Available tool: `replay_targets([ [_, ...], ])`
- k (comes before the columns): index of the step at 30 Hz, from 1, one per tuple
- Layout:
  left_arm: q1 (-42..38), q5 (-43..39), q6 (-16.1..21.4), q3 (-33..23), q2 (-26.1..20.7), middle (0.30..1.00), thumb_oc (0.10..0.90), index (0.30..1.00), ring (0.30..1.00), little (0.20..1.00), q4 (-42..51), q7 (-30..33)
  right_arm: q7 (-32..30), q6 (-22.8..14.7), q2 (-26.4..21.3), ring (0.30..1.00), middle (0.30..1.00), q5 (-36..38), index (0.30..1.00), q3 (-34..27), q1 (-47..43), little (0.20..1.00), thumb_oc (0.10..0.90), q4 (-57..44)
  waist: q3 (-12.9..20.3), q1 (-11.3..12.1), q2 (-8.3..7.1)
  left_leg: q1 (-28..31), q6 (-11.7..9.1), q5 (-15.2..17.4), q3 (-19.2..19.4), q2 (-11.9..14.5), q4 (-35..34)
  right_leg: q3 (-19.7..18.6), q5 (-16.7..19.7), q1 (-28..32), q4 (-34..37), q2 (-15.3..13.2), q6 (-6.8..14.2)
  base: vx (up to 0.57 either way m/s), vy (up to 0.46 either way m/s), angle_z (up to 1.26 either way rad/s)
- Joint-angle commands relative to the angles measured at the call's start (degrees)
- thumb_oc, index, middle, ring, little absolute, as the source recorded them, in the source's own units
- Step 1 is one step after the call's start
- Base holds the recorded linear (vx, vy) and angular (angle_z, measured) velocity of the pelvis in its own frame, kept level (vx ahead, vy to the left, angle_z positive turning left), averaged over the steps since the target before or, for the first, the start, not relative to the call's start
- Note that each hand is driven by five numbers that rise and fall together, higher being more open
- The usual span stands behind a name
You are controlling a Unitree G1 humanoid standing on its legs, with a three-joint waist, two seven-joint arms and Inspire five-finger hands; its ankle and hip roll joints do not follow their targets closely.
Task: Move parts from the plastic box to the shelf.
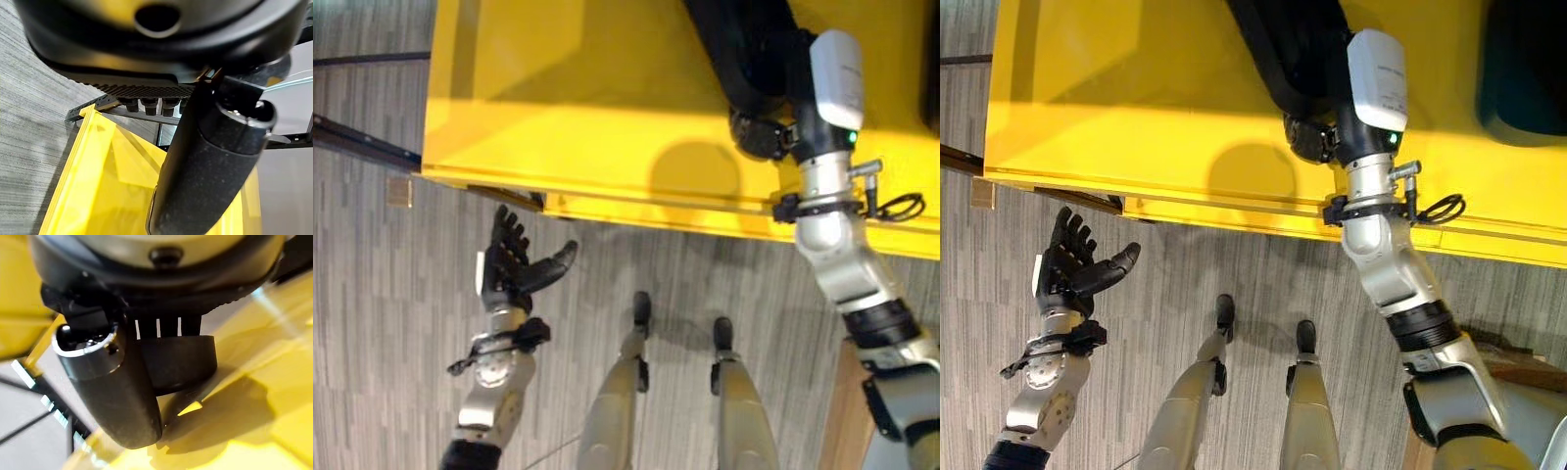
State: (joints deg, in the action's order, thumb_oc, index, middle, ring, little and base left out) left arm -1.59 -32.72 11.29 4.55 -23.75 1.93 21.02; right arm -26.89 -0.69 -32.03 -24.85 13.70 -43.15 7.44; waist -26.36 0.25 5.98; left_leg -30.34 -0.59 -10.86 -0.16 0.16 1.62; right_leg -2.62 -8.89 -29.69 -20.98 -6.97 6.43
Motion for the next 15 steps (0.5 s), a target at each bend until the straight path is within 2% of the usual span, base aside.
replay_targets([
  [1,-1.5,4.9,5.1,-1.3,0.2,1.000,0.900,1.000,1.000,1.000,4.4,2.2,-3.8,0.3,-1.0,0.300,0.300,-1.2,0.300,0.3,-0.5,0.300,0.400,2.5,3.1,-0.4,0.60,3.4,-4.0,6.4,4.3,4.9,3.8,-2.9,1.1,3.8,4.4,-0.1,-0.7,0.00,0.000,0.00],
  [15,-2.1,6.0,4.9,-0.2,0.9,1.000,0.900,1.000,1.000,1.000,4.4,3.6,-5.9,-0.2,4.9,0.300,0.300,1.4,0.300,1.7,2.2,0.300,0.400,2.5,3.4,-0.7,0.50,3.6,-4.1,6.7,4.5,4.9,4.2,-2.8,1.0,4.2,4.6,-0.2,-0.8,0.00,0.000,0.00],
])
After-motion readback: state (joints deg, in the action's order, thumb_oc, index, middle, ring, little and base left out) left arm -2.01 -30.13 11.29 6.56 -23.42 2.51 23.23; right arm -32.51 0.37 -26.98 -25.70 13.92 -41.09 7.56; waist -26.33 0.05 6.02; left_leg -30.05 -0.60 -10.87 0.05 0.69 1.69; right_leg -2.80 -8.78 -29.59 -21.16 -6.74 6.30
